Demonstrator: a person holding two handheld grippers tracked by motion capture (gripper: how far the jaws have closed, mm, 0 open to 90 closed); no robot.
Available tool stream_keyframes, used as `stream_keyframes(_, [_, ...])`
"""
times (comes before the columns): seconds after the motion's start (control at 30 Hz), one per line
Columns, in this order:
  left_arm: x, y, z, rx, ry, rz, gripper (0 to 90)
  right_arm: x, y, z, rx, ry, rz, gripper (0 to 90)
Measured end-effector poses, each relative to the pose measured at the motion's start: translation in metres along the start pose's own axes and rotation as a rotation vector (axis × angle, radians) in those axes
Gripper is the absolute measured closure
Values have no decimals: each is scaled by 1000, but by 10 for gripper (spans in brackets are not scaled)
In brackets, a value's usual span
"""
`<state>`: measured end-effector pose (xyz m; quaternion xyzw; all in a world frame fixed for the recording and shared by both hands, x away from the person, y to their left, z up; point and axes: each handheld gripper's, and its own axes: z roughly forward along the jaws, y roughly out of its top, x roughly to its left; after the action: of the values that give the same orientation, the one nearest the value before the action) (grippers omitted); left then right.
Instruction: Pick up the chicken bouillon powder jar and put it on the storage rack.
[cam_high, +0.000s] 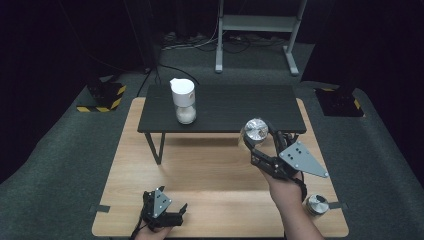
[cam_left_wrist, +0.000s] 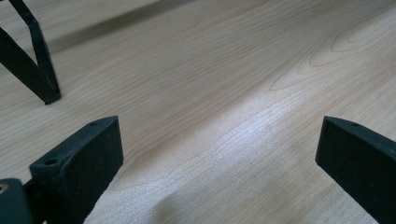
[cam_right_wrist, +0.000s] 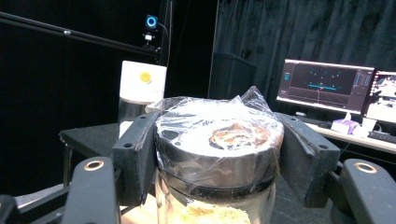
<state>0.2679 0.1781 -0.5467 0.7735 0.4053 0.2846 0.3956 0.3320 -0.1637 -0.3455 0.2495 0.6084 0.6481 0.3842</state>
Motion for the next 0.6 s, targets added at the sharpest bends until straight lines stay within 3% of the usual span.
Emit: stream_keyframes(0.6, [1,0,-1,-7,-5,-6,9,-5,6,20,-10,-40,-2,344])
